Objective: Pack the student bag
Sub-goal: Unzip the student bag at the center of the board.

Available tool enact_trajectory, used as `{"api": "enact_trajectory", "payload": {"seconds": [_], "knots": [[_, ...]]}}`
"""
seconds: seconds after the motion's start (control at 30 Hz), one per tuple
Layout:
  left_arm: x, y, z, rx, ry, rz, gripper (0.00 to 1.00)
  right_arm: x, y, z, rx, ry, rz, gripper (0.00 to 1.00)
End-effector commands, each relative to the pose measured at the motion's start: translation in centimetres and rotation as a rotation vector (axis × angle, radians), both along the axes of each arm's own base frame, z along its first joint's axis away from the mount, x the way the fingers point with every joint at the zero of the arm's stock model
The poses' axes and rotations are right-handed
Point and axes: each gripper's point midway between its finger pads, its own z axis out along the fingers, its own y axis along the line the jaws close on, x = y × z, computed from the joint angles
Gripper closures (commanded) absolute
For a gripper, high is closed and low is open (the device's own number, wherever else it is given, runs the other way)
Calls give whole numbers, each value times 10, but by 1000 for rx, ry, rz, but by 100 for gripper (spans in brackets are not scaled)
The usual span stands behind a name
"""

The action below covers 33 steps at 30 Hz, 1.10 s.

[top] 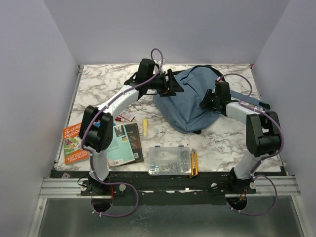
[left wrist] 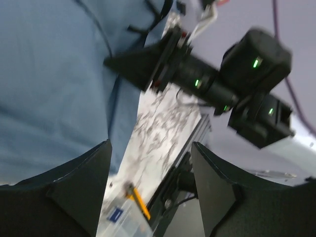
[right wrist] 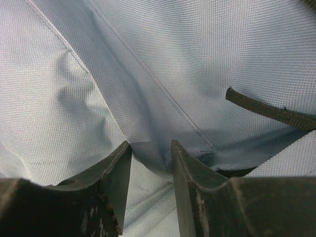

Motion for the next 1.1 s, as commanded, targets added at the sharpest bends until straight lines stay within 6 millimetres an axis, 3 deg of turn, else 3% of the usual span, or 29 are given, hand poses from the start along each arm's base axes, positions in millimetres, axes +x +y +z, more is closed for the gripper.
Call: {"api": "enact_trajectory", "payload": {"seconds": [0.0, 0.1, 0.2, 0.33, 0.47, 0.53, 0.63, 0.7, 0.77, 1.07], "knots": [[38, -35, 40, -164, 17, -6, 33, -18, -10, 1, -58, 29, -21, 57], [57, -48, 22, -178, 63, -14, 36, -10, -9, 25, -42, 4, -39, 48], [67, -46, -3, -166, 126, 2, 43, 2, -2, 57, 24, -36, -78, 39], [69, -36, -31, -125, 150, 24, 47, 23, 17, 93, 188, -95, -111, 37], [81, -22, -67, -76, 228, 64, 60, 42, 45, 107, 392, -98, -109, 40], [85, -17, -86, 3, 260, 91, 68, 50, 59, 102, 486, -57, -113, 42], [87, -10, -107, 100, 261, 109, 70, 66, 79, 108, 648, -32, -114, 50], [88, -4, -121, 146, 278, 136, 72, 71, 93, 103, 790, 17, -132, 59], [87, -1, -130, 175, 298, 151, 77, 75, 102, 90, 857, 75, -145, 62], [82, 2, -128, 233, 328, 165, 85, 83, 105, 42, 877, 210, -291, 62]]}}
